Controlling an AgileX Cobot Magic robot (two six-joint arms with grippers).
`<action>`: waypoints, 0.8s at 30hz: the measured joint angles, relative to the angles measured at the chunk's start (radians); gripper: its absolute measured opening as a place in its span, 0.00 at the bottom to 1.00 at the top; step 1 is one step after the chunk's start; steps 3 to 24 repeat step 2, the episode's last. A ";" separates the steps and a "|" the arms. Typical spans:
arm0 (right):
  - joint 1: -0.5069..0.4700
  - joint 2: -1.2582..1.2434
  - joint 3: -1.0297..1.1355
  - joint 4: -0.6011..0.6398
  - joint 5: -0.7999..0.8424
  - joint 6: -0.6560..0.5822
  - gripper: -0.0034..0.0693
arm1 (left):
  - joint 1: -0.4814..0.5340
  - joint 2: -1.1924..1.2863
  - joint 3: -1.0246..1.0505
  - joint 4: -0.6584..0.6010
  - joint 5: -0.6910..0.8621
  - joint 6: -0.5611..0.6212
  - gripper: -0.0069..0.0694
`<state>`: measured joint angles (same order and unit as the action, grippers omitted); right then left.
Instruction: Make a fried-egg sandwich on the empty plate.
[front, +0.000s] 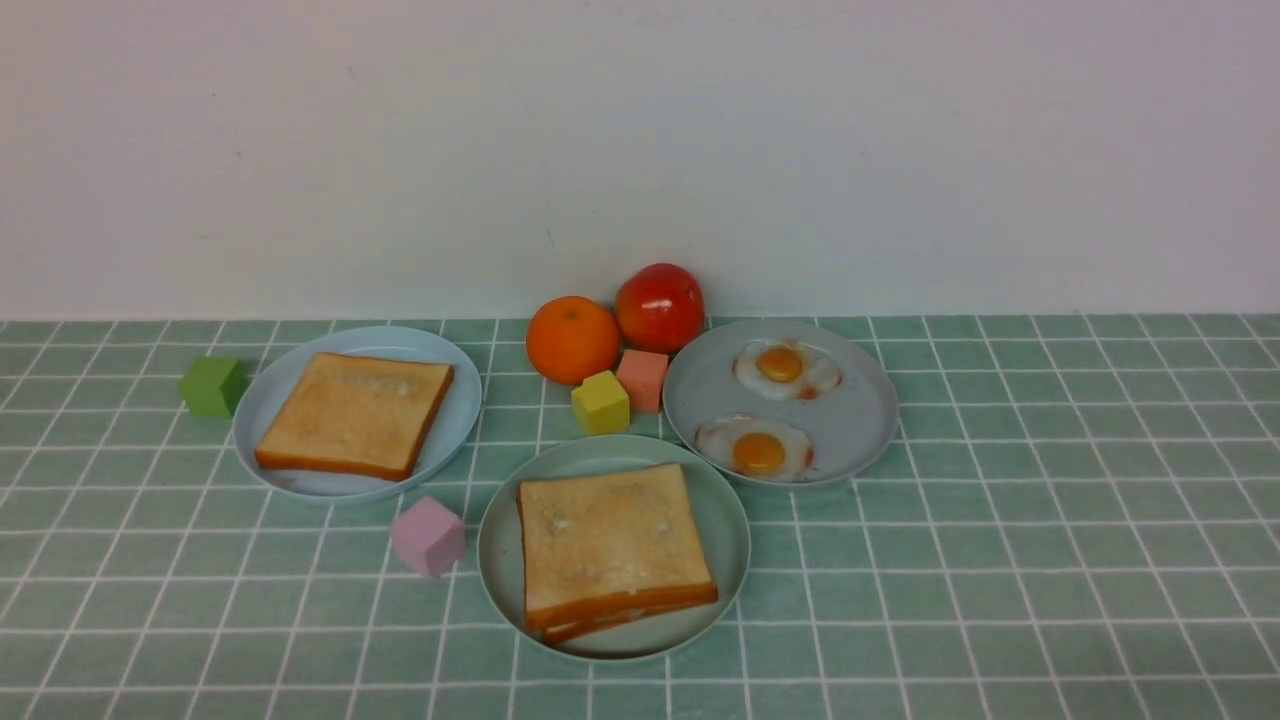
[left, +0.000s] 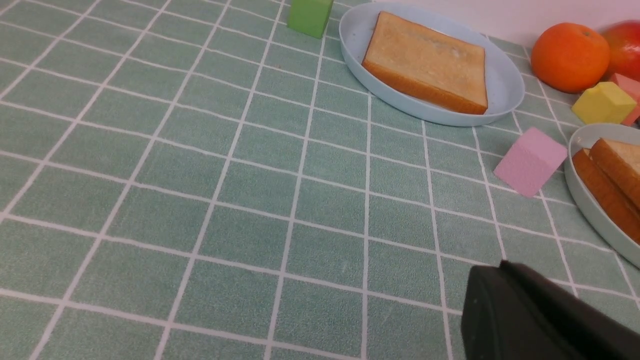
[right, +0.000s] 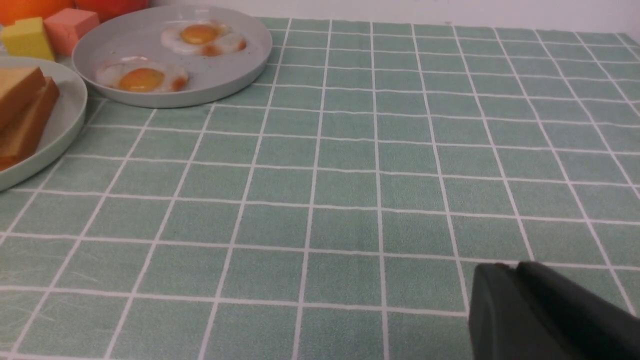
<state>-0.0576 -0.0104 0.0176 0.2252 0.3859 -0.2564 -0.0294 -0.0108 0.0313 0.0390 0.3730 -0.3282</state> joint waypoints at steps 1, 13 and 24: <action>0.000 0.000 0.000 0.000 0.000 0.000 0.14 | 0.000 0.000 0.000 0.000 0.000 0.000 0.07; 0.000 0.000 0.000 0.000 0.000 0.000 0.15 | 0.000 0.000 0.000 0.000 0.000 0.000 0.07; 0.000 0.000 0.000 0.000 0.000 0.000 0.15 | 0.000 0.000 0.000 0.000 0.000 0.000 0.07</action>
